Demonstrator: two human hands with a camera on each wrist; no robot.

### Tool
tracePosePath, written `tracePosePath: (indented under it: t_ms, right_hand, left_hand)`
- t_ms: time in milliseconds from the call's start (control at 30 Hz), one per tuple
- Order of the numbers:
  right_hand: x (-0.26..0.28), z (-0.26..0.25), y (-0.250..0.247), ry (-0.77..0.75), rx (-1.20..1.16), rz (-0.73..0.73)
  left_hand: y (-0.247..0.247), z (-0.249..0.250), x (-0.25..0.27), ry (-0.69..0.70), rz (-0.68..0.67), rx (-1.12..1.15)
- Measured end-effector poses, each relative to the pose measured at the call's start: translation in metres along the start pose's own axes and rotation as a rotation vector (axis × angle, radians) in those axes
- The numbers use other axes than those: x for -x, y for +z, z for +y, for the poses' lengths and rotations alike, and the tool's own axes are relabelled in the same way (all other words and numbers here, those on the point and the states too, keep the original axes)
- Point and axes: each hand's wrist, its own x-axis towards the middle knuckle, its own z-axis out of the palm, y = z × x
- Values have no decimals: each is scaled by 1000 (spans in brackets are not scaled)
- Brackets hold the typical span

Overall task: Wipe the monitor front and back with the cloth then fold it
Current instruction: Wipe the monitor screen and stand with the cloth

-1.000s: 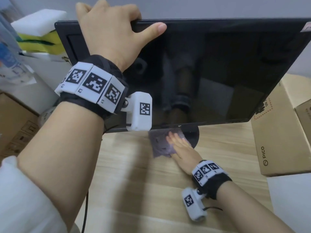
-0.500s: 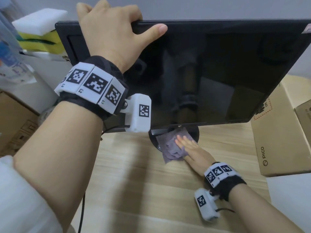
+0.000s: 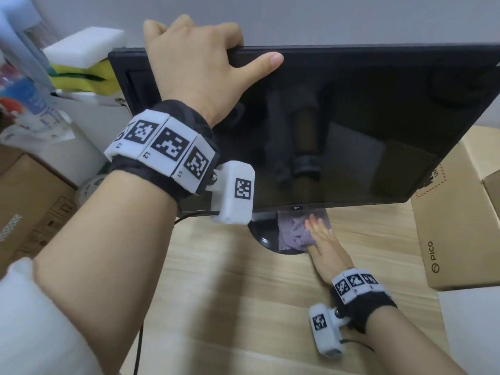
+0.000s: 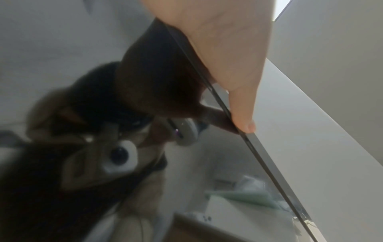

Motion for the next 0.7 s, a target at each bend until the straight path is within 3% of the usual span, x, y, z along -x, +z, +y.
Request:
tracePosePath:
  t_ms: [200, 400, 567, 700]
  right_hand:
    - [-44, -16, -8, 136, -122, 37]
    - [17, 4, 0, 183, -529, 24]
    - [51, 21, -35, 394, -1269, 251]
    - [72, 37, -80, 581, -1407, 512]
  left_hand:
    - [0, -9, 1, -15, -15, 5]
    - [-2, -9, -13, 33, -70, 26]
    - [-4, 22, -7, -40, -75, 87]
    - [4, 106, 11, 140, -139, 141]
